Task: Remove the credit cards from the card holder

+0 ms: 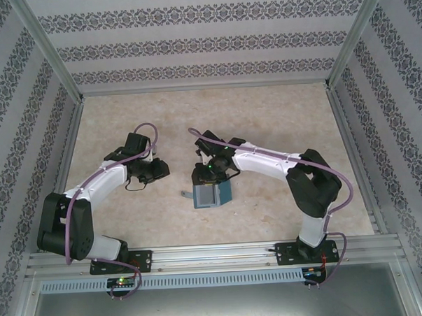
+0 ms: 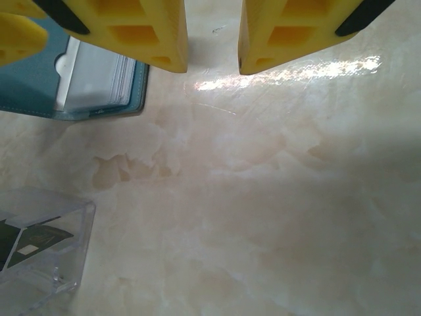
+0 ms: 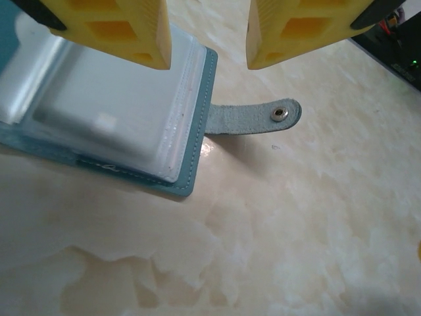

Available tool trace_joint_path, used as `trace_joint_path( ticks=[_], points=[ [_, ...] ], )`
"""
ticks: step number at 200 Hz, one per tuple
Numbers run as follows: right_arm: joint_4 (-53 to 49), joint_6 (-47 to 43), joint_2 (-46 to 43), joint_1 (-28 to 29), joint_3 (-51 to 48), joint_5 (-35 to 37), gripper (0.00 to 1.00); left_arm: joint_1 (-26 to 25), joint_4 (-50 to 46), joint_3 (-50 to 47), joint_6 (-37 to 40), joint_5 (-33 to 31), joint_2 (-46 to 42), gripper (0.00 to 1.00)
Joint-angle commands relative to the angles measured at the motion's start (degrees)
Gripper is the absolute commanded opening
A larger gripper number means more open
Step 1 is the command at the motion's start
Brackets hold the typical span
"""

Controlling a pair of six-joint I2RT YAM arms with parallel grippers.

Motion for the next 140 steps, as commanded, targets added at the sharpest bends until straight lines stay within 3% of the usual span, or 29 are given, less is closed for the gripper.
trace_joint_path(
  ticks=[1,96,140],
  points=[
    [3.1,3.2,2.3,1.1,-0.8,-1.6,0.36,0.7,0.4,-0.8,1.5,1.7,0.1,0.27],
    [3.7,4.0,6.7,2.3,-1.6,-1.7,0.39,0.7,1.1,-1.5,0.9,2.4,0.1,0.27],
    [-0.5,3.5,6.3,2.7,-1.6,2.0,0.41,0.7,1.0,-1.2,0.9,2.7,0.3,0.27]
  ],
)
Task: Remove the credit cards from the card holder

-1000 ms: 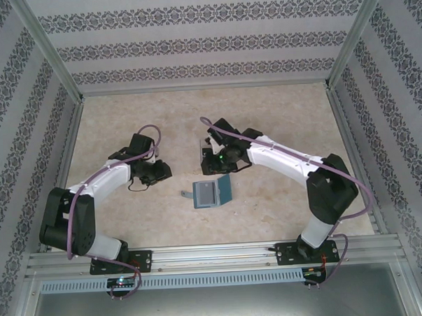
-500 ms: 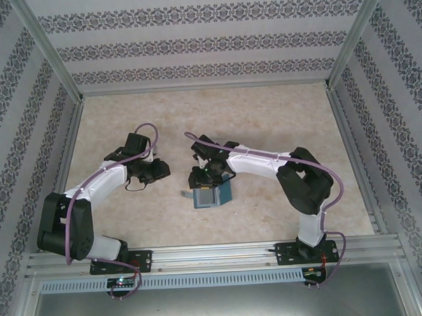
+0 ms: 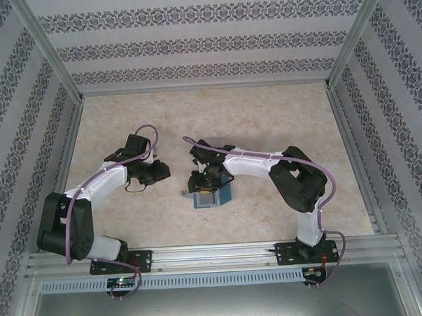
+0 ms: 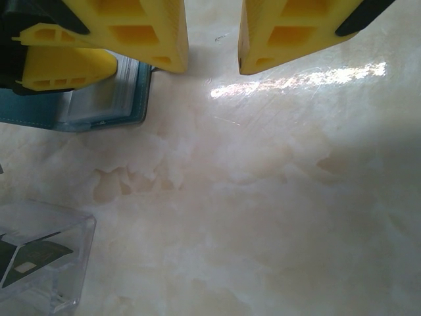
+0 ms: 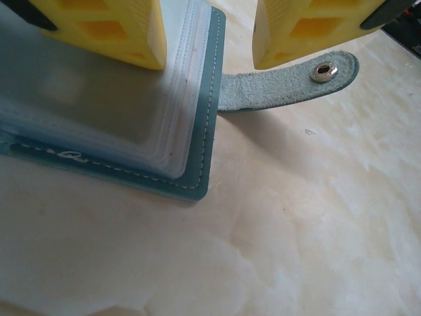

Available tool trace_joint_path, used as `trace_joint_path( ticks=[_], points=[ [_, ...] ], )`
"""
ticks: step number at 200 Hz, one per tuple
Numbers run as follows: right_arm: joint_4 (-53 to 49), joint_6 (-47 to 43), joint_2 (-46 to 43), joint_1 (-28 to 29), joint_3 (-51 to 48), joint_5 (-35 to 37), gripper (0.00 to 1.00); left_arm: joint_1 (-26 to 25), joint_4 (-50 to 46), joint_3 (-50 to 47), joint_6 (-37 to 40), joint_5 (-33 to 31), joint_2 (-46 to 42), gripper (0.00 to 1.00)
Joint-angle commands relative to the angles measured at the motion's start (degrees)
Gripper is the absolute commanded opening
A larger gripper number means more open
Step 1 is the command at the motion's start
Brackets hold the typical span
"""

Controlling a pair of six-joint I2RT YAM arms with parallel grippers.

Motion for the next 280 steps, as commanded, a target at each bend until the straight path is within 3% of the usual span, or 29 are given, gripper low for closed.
trace_joint_path(
  ticks=[1,73,181,280],
  points=[
    [-4.4,0.0,0.3,0.8,-0.6,3.4,0.41,0.6,0.7,-0.2,0.7,0.9,0.3,0.27],
    [-14.7,-1.0,-1.8,2.4,1.7,13.2,0.54,0.6,0.4,1.1,1.0,1.5,1.0,0.27],
    [-29.6,-2.1,-0.8,5.8,9.8,28.4,0.58,0.6,0.2,0.9,0.6,1.8,0.1,0.27],
    [-33.9,-2.1,-4.2,4.1,6.8,35.6,0.59,-3.6,-3.6,4.0,0.6,-2.0,-0.6,0.27]
  ],
)
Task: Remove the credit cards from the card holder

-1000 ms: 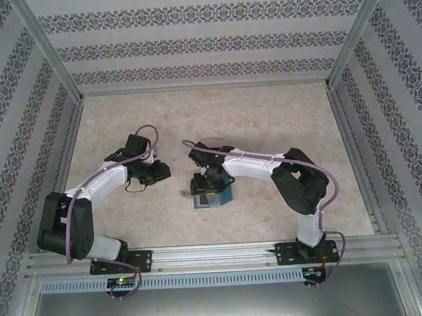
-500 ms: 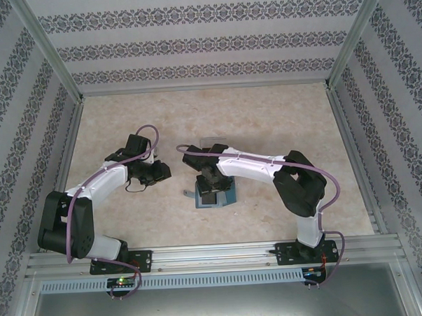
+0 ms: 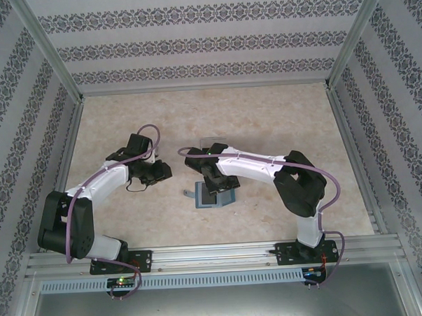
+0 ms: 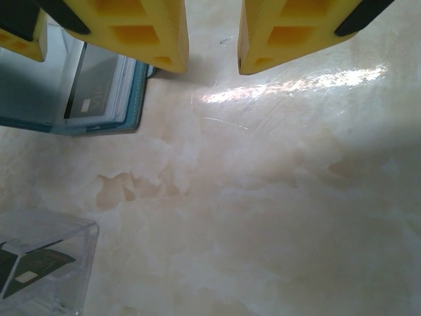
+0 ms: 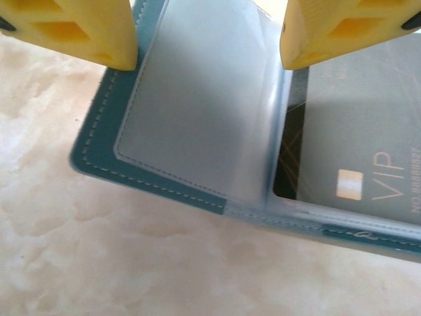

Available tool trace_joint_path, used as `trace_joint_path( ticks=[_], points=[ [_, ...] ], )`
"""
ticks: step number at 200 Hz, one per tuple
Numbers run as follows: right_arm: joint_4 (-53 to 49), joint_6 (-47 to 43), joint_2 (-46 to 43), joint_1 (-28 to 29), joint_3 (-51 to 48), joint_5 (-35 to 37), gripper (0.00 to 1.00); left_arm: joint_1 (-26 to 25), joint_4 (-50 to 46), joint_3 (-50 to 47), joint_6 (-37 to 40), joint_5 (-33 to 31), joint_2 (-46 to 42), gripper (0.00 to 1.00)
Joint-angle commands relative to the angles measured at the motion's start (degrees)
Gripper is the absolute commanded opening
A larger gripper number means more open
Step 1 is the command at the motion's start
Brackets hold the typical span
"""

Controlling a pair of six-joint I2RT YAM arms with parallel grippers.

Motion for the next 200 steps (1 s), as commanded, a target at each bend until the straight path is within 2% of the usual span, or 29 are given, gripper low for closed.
trace_joint_path(
  ticks=[1,65,112,153,177,200],
  points=[
    [-2.4,-0.4,-3.0,-1.0,-1.8,3.4,0.59,-2.1,-2.9,2.9,0.6,-2.1,-1.2,0.27],
    [1.3,-0.9,-6.8,-3.7,-7.3,2.7,0.59,-10.2,-4.4,6.8,-2.2,-3.8,-0.3,0.27],
    [1.3,-1.0,-11.6,-4.6,-6.9,1.2,0.57,-17.1,-0.3,7.9,-6.3,-2.5,4.2,0.24],
    [10.3,0.4,-17.9,-6.6,-10.5,-10.5,0.51,-20.2,3.4,7.6,-8.9,-1.9,7.4,0.20],
    [21.9,3.6,-20.4,-8.5,-15.3,-21.8,0.42,-20.9,7.5,5.7,-10.6,0.6,9.0,0.17],
    [31.2,7.3,-19.5,-9.7,-18.9,-29.8,0.36,-21.5,11.1,4.3,-12.2,2.9,10.7,0.15]
  ],
)
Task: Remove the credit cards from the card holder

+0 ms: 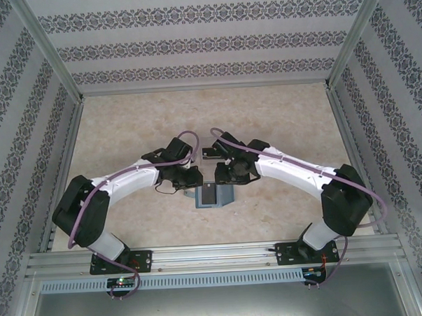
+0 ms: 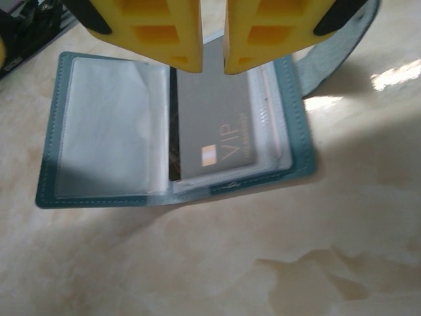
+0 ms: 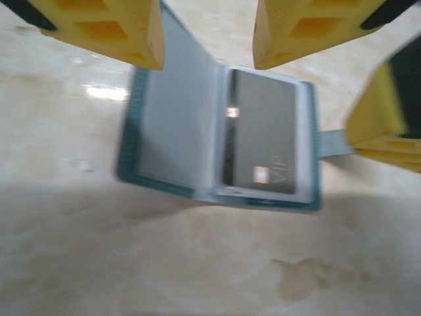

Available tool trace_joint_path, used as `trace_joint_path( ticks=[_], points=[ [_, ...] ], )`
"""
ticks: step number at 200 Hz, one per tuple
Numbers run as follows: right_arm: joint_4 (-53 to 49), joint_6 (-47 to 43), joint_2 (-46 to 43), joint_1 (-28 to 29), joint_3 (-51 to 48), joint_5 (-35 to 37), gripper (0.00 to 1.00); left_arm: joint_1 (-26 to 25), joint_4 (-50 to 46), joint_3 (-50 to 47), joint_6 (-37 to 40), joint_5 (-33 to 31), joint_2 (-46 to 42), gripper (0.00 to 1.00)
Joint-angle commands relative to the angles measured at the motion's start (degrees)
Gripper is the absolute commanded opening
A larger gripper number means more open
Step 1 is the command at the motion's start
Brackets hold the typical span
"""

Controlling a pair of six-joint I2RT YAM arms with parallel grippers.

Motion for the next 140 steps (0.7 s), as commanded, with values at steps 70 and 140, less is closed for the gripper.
trace_joint_path(
  ticks=[70,140],
  points=[
    [23.8,8.1,8.9,-2.5,-7.6,-16.9,0.27,-1.2,6.4,-3.4,-2.9,2.3,5.2,0.10],
    [26.0,7.2,13.0,-3.4,-9.8,-16.6,0.27,-1.3,4.7,-3.2,-1.4,0.8,7.4,0.10]
  ],
)
